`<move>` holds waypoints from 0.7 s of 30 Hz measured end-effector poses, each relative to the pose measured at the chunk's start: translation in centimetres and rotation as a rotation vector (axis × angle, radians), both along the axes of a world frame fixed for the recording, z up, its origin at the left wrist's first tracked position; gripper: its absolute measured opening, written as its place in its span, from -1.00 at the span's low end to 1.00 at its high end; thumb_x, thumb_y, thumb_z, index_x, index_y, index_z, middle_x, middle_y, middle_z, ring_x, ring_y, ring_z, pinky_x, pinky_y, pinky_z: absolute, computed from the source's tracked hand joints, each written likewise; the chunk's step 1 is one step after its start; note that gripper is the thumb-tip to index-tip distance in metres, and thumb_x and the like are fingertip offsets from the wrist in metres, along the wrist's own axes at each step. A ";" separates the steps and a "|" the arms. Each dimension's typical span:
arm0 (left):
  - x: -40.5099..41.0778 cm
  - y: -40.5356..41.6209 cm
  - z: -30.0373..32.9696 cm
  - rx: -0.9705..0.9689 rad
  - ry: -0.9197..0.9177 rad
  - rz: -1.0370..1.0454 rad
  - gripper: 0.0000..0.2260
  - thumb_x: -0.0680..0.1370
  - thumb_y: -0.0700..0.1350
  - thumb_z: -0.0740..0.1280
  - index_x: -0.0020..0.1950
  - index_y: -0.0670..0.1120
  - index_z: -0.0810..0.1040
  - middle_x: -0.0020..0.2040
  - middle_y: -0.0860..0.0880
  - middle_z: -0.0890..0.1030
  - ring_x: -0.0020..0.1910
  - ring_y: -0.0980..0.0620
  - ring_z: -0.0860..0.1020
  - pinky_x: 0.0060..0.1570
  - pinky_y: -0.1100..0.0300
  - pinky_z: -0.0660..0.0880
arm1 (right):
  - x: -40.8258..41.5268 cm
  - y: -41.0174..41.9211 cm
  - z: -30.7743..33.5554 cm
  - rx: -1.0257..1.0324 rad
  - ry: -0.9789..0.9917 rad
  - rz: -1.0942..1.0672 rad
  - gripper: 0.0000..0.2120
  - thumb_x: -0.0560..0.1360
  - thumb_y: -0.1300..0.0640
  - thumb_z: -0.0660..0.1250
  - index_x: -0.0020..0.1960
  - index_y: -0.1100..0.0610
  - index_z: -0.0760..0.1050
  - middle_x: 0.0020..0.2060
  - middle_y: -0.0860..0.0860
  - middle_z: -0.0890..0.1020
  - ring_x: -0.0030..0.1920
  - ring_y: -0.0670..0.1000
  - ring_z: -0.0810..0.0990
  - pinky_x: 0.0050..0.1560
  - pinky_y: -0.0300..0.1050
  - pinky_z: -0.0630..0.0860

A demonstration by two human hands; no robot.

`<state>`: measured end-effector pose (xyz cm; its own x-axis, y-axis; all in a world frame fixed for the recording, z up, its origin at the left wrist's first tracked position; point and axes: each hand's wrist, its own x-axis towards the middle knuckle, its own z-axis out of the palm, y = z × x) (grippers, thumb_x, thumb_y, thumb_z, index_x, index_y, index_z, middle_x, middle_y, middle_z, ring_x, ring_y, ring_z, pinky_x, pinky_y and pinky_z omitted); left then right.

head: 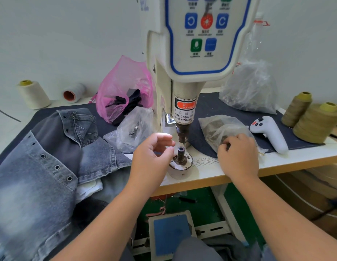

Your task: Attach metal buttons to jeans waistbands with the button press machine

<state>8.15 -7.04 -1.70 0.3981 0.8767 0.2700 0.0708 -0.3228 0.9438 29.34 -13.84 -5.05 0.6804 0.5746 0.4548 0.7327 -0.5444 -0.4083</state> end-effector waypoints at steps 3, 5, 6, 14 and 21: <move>0.0 0.7 1.1 0.006 -0.012 0.035 -0.85 0.56 -0.24 0.37 0.00 0.01 0.61 -0.15 0.08 0.66 -0.19 0.17 0.61 -0.13 0.25 0.60 | 0.0 0.1 -0.1 -0.019 -0.010 -0.023 -0.82 0.55 0.13 0.23 -0.11 0.16 0.58 -0.09 0.01 0.45 0.00 0.02 0.34 0.11 0.04 0.44; -0.1 1.6 2.1 0.049 0.002 0.048 -0.87 0.55 -0.21 0.37 -0.04 0.03 0.60 -0.20 0.08 0.64 -0.27 0.23 0.57 -0.20 0.33 0.57 | 0.0 0.1 0.0 -0.044 -0.020 -0.022 -0.82 0.55 0.12 0.22 -0.09 0.16 0.58 -0.06 0.01 0.43 0.01 0.01 0.32 0.14 0.04 0.43; -0.2 2.2 2.5 0.061 0.000 0.048 -0.87 0.55 -0.21 0.37 -0.05 0.04 0.60 -0.22 0.08 0.63 -0.30 0.24 0.55 -0.22 0.34 0.56 | 0.1 0.1 0.0 -0.057 -0.028 -0.018 -0.81 0.55 0.12 0.22 -0.07 0.16 0.57 -0.05 0.01 0.42 0.01 0.01 0.31 0.15 0.04 0.42; -2.3 5.9 1.1 0.250 0.275 0.244 -0.79 0.54 -0.22 0.34 -0.14 0.11 0.53 -0.20 0.14 0.58 -0.22 0.35 0.49 -0.27 0.56 0.35 | 0.3 0.3 0.6 -0.238 -0.119 0.018 -0.74 0.59 0.12 0.12 0.10 0.18 0.55 0.04 0.10 0.48 0.04 0.11 0.40 0.08 0.04 0.37; -2.5 8.9 -1.1 0.319 0.444 0.329 -0.86 0.54 -0.21 0.31 0.05 -0.08 0.62 -0.11 0.07 0.58 -0.13 0.05 0.51 -0.14 0.16 0.42 | 2.4 -0.1 2.9 -0.338 0.064 0.073 -0.78 0.54 0.31 0.20 0.09 0.24 0.59 0.12 0.14 0.48 -0.09 0.06 0.40 -0.11 -0.06 0.38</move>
<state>5.63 1.91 -2.80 0.2557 0.8761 0.4088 0.5767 -0.4776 0.6628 31.78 -13.94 -2.12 0.6528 0.7337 0.1886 0.7536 -0.6037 -0.2602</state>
